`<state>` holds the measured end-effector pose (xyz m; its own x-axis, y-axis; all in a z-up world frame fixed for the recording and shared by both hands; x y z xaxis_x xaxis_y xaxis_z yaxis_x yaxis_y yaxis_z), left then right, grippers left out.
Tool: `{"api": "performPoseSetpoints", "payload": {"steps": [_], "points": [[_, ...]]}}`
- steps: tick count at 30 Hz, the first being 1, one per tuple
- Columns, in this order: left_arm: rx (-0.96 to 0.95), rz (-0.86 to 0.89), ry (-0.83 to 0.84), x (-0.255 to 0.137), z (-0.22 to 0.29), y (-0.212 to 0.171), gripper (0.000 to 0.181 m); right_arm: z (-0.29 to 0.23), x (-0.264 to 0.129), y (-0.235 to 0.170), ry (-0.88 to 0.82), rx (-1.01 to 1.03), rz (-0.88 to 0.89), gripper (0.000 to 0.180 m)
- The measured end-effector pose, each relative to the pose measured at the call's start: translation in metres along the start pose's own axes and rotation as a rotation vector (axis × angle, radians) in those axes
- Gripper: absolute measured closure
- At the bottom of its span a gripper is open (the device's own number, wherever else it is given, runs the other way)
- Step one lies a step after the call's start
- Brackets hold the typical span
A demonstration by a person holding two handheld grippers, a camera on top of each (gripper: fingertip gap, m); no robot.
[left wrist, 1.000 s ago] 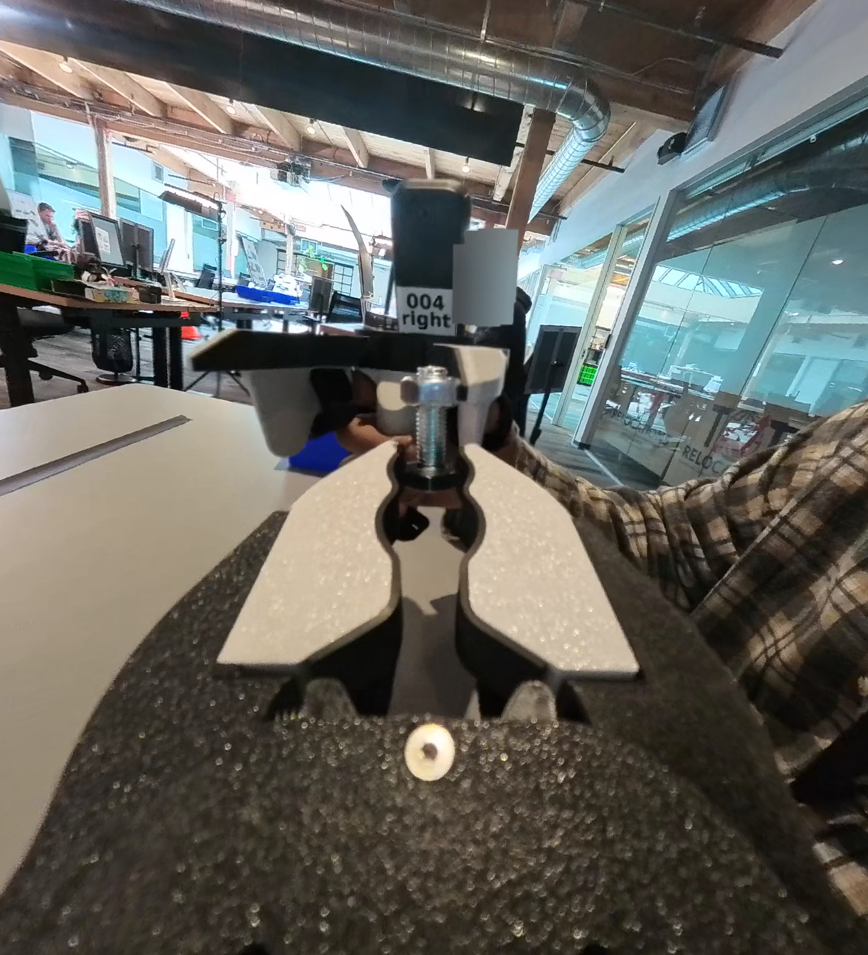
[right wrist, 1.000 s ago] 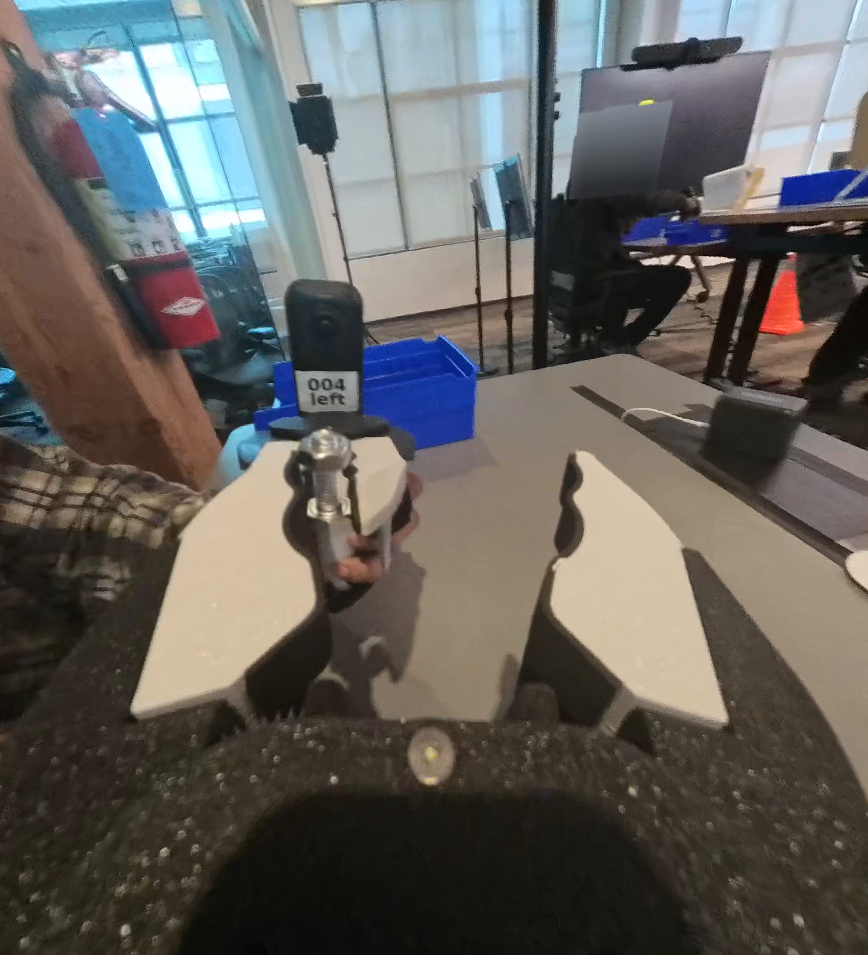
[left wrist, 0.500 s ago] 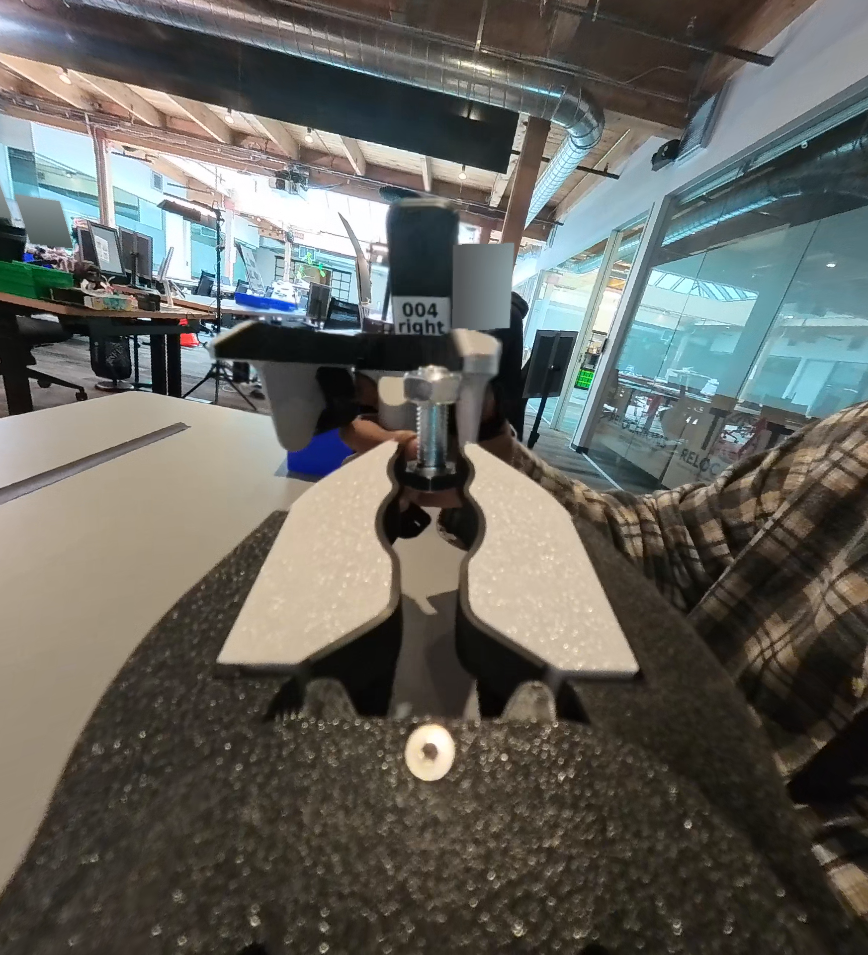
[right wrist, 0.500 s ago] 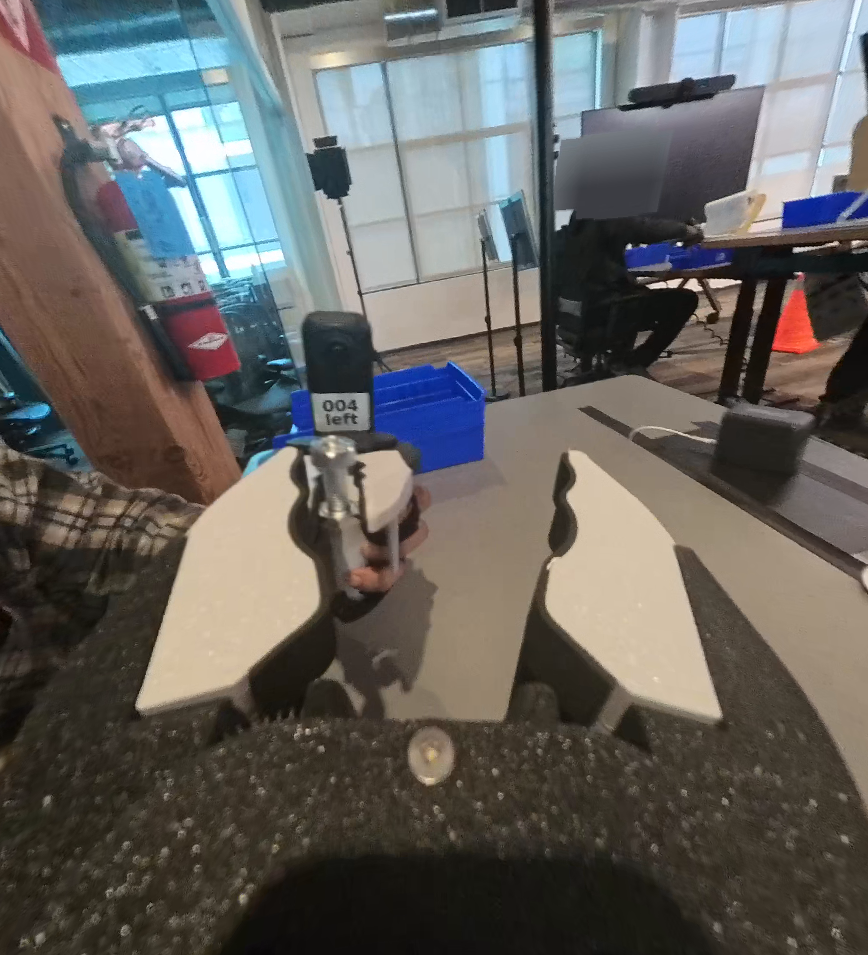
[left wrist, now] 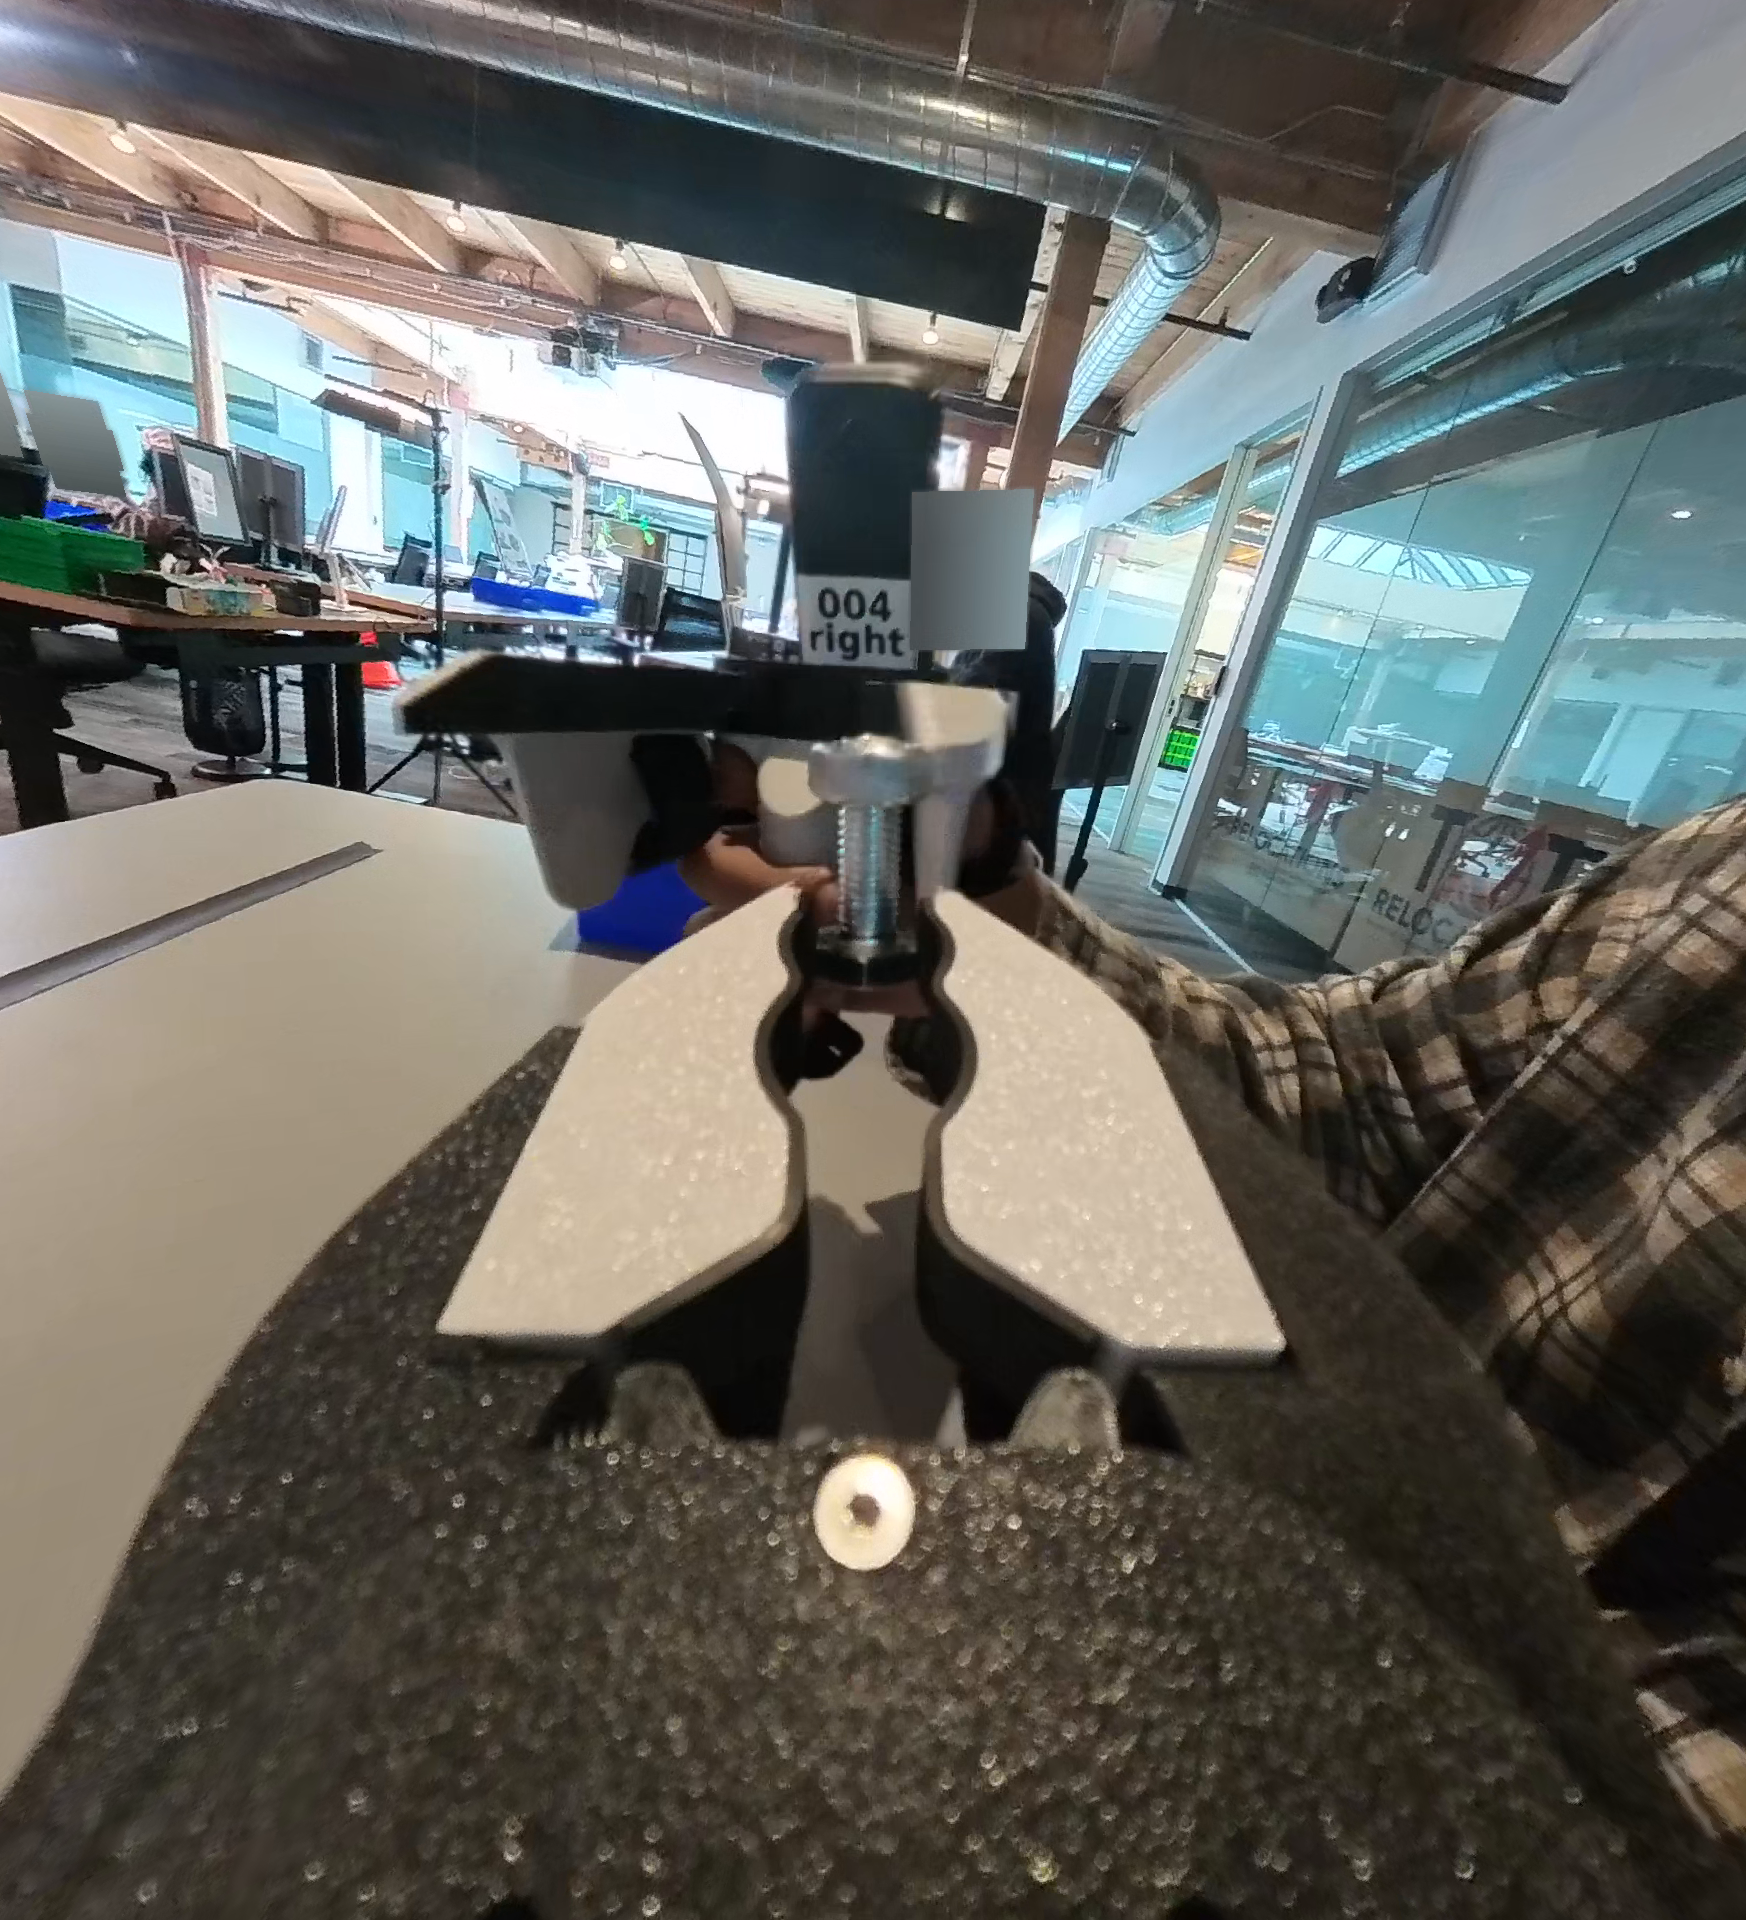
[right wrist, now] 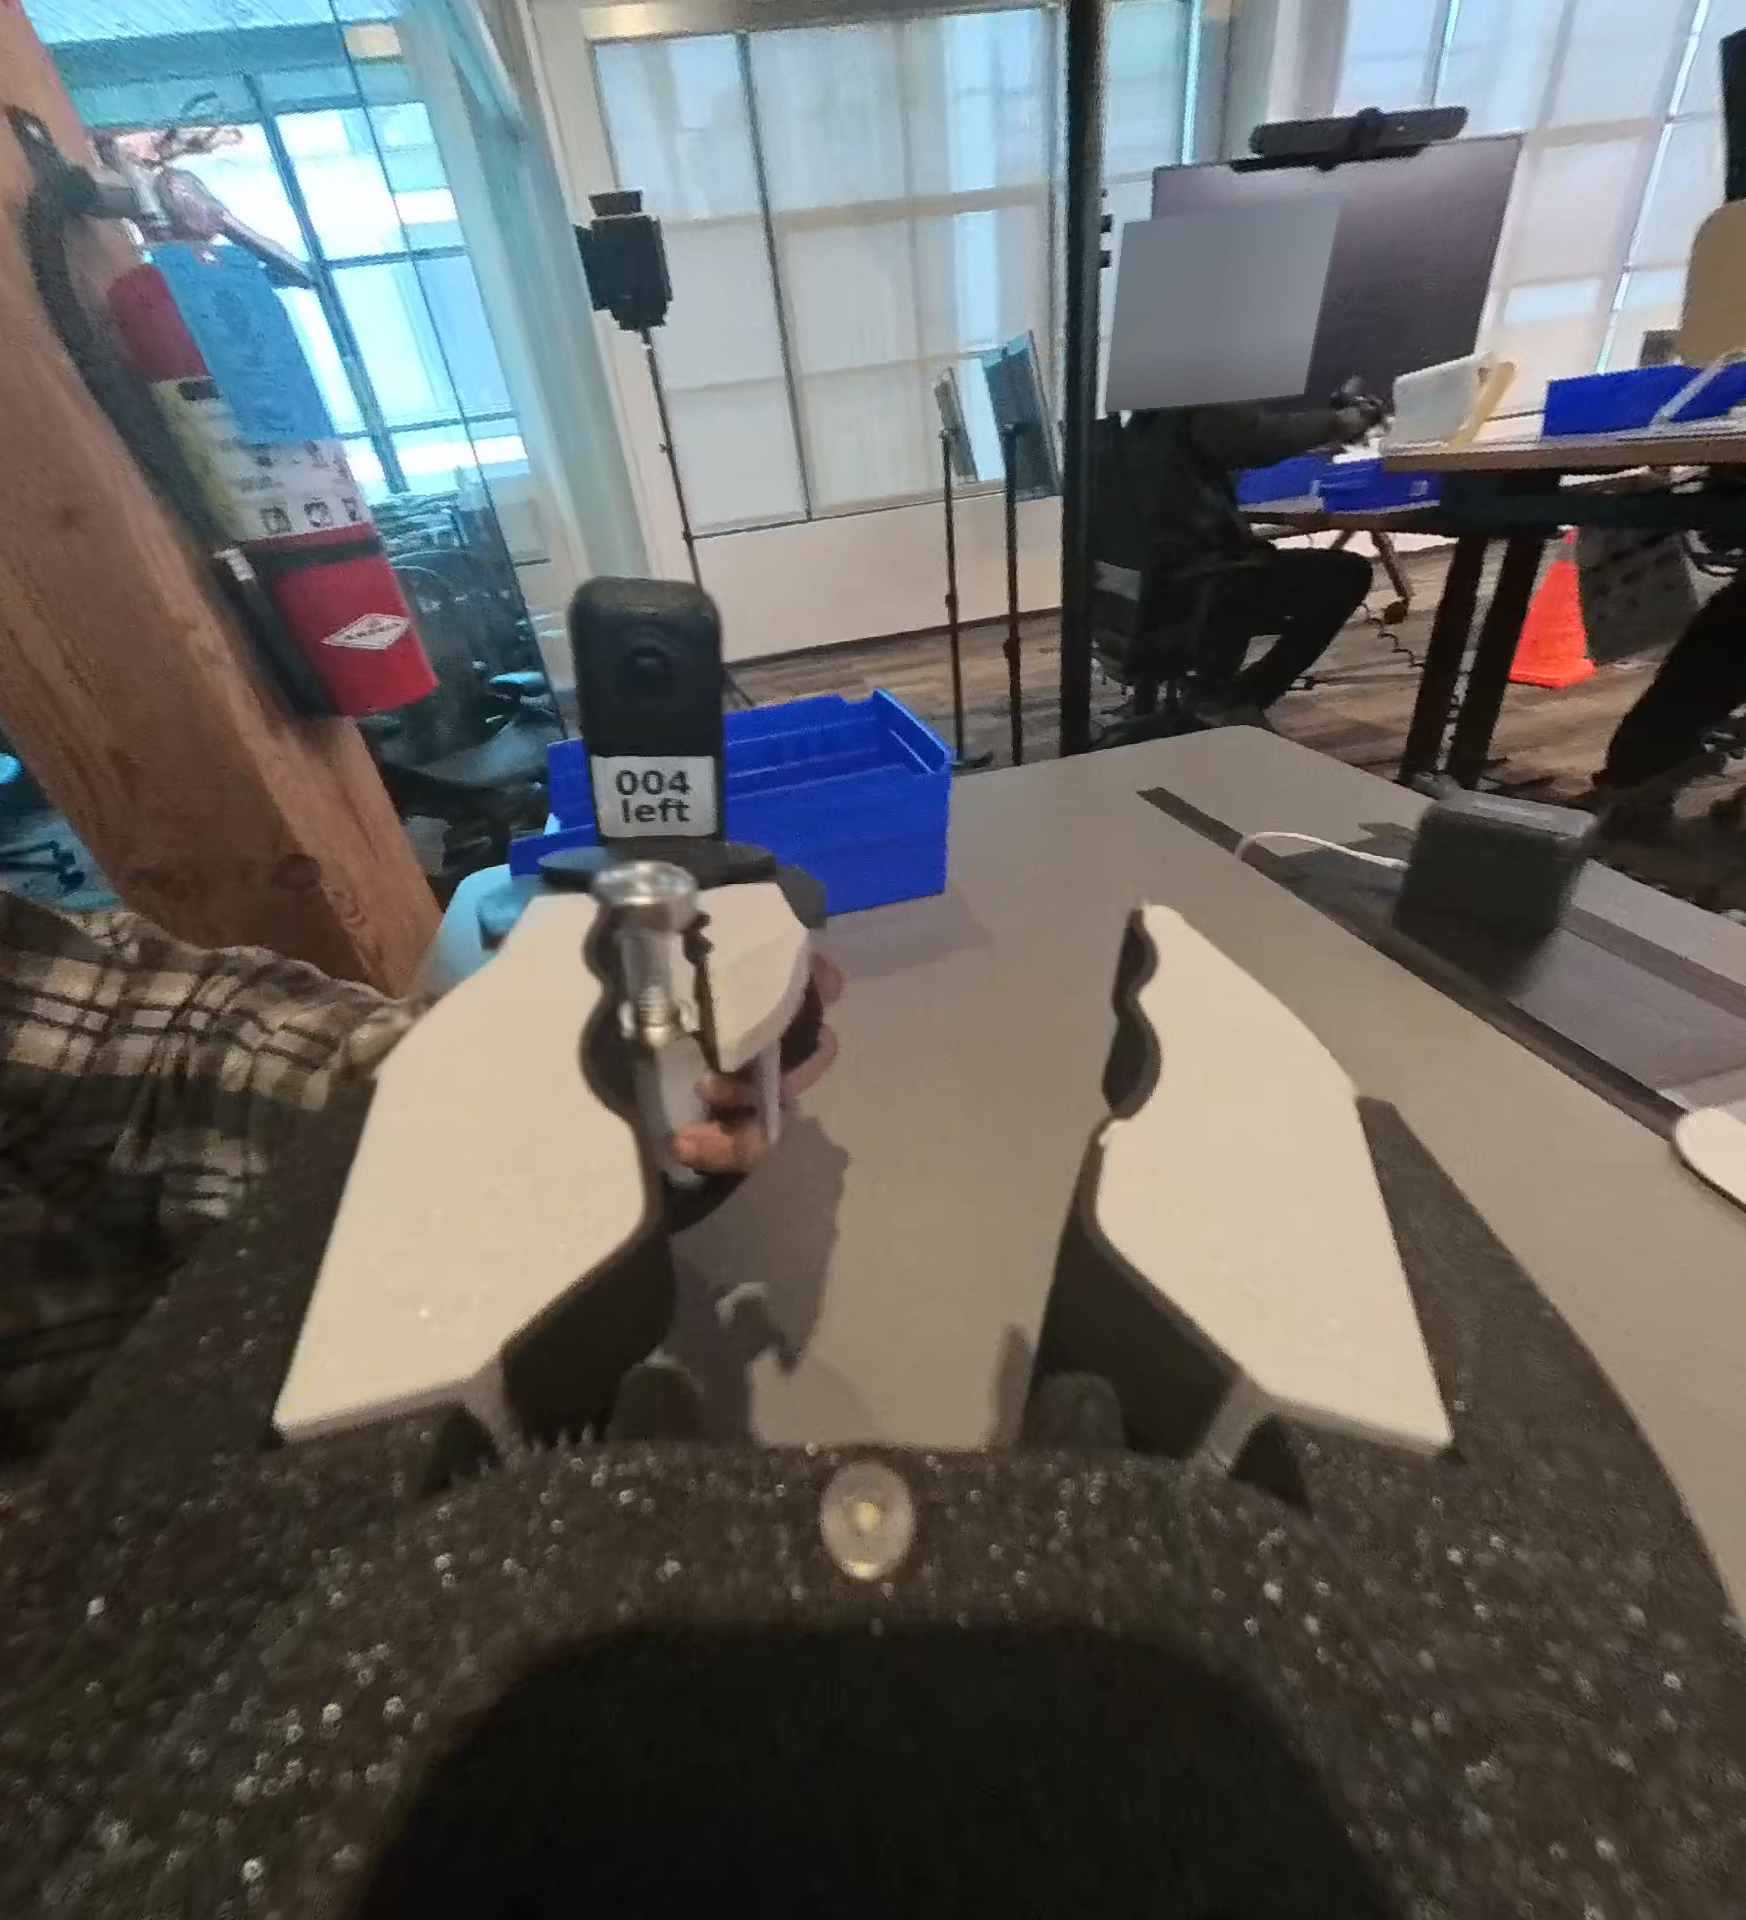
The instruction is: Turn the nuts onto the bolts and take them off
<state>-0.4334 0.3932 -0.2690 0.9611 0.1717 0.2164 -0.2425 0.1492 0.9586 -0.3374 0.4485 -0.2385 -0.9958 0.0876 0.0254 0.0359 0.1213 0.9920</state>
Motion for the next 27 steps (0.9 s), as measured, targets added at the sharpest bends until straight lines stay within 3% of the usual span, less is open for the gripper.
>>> {"api": "performPoseSetpoints", "payload": {"steps": [18,24,27], "points": [[0.001,0.002,-0.010,0.001,0.001,0.000,0.163,-0.005,0.003,0.002,0.012,-0.020,-0.009,0.089],[0.006,0.010,-0.009,0.000,0.002,0.002,0.163,-0.005,-0.005,0.011,0.057,0.032,0.073,0.089],[0.000,0.005,-0.013,0.001,0.002,0.000,0.163,-0.008,0.003,0.005,0.034,-0.001,0.017,0.090]]}}
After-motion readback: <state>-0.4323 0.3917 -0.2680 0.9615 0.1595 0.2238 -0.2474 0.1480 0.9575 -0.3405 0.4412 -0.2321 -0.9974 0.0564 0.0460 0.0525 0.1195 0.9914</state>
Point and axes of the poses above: each gripper's, where its closed fingertips meet, x out along the fingers, y out of its top, z = x × y across the jaws, the point moved 6 cm from there along -x, back along the fingers, and after that the axes turned 4 degrees about -y, right-handed, at the moved point
